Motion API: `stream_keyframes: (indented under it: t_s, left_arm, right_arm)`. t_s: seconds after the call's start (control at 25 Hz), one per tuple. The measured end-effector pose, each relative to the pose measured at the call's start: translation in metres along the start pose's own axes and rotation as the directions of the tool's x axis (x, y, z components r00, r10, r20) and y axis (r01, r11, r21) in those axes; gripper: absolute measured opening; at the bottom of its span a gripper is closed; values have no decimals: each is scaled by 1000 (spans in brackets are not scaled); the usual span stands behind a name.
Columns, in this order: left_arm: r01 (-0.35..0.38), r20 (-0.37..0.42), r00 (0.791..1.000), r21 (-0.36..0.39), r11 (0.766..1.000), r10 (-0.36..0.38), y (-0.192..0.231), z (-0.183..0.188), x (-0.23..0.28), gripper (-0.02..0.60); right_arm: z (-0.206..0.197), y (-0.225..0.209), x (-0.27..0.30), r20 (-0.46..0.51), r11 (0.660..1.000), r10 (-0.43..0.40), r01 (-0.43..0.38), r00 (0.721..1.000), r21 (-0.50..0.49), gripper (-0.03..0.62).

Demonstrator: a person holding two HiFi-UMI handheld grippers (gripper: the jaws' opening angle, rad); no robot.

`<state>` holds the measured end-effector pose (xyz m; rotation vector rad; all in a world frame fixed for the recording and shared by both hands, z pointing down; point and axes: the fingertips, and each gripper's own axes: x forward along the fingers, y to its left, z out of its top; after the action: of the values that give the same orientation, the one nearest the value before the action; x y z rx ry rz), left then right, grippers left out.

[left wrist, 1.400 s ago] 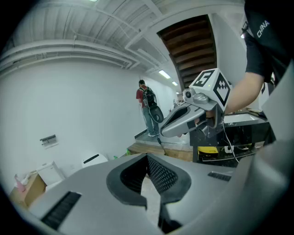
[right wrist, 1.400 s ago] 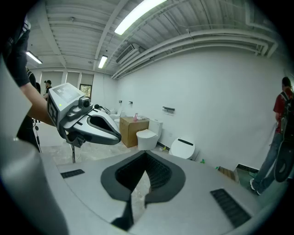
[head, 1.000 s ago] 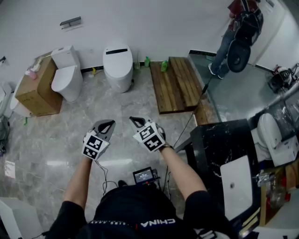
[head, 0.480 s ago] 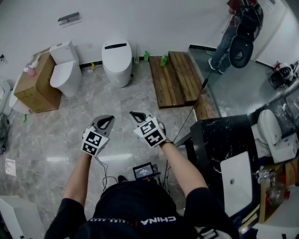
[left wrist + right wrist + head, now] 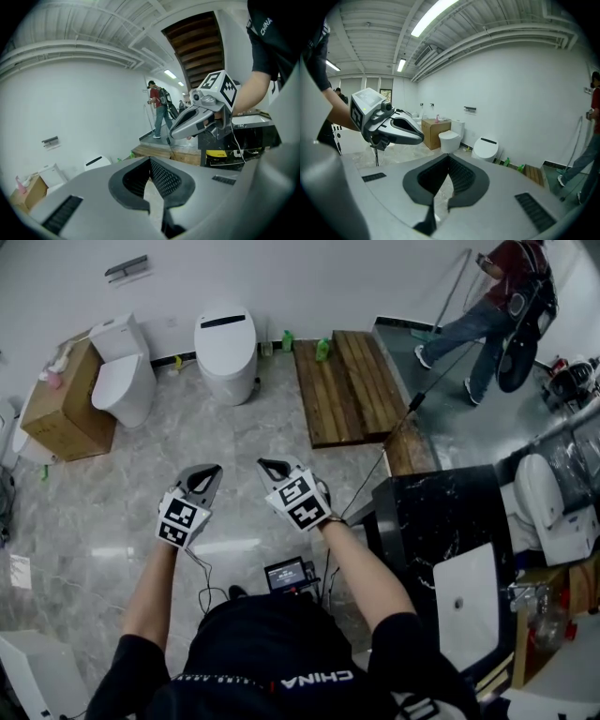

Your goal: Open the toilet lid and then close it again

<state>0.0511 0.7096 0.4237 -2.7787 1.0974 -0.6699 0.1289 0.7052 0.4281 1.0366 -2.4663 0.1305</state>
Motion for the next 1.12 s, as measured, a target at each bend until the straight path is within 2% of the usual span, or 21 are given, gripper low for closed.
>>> stream_keyframes:
  t_s: [0.36, 0.52, 0.88, 1.12]
  left_arm:
    - [-45, -33, 998, -38, 998, 44, 15, -5, 43, 9]
    - [-43, -41, 998, -68, 997, 40, 41, -19, 68, 9]
    - [2, -47, 999, -97, 995, -6, 174, -54, 134, 9]
    - [42, -38, 998, -78, 996, -45, 275, -65, 174, 9]
  right_arm:
    - [-21, -49, 17, -16, 999, 30, -29, 999, 29, 13]
    - [-22, -67, 49, -34, 999, 49, -48, 998, 22, 14]
    - [15, -139, 172, -69, 997, 7, -2, 998, 77, 14]
    - [56, -186, 256, -78, 992, -24, 33, 997, 124, 14]
